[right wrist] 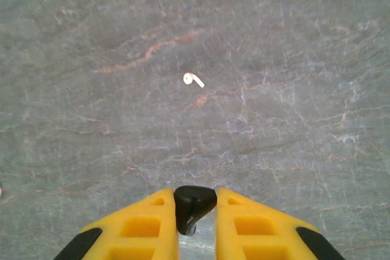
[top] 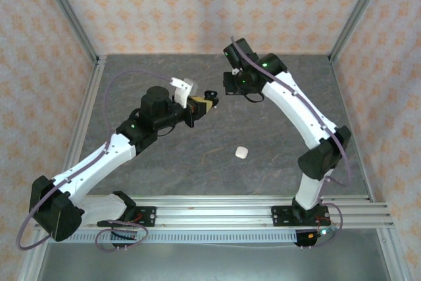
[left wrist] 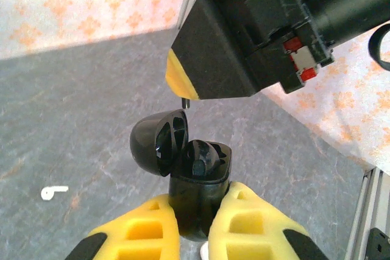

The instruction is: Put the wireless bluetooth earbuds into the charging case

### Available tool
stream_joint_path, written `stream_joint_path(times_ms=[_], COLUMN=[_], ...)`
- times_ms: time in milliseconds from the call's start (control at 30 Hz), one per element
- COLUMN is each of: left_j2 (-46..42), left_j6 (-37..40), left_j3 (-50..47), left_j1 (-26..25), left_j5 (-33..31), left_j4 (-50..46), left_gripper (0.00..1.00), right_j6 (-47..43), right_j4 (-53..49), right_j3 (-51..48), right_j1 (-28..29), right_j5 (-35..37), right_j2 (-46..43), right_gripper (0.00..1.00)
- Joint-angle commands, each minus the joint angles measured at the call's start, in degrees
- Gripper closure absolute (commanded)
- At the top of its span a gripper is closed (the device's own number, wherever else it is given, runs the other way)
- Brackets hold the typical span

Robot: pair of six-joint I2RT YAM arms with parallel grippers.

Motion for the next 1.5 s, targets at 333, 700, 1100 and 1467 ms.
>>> stream_joint_path(times_ms=[333, 700, 1100, 1467], left_j2=[-1.6, -3.1, -3.5, -3.7], left_j6=[6.0, 8.0, 8.2, 8.6], left_j3=[2.7, 3.4, 4.4, 5.4], left_j1=[-3.6, -4.3, -5.9, -6.1], left_j5=[-7.4, -11.9, -12.9, -13.6], left_j4=[10.8, 10.0, 8.0, 6.7], left_gripper=[1.00, 1.00, 1.00, 1.00], right_j6=[-0.2, 0.9, 1.1, -0.3], right_j4=[13.7, 20.2, 22.5, 20.8], right_j3=[-0.8, -4.4, -10.4, -12.4], right_j1=[0.1, 0.1, 2.4, 2.6], right_j5=[0.0, -12.1, -16.5, -16.6], right_j2=[-14.4, -18.5, -19.8, -19.9], right_gripper=[0.83, 0.86, 0.87, 0.88])
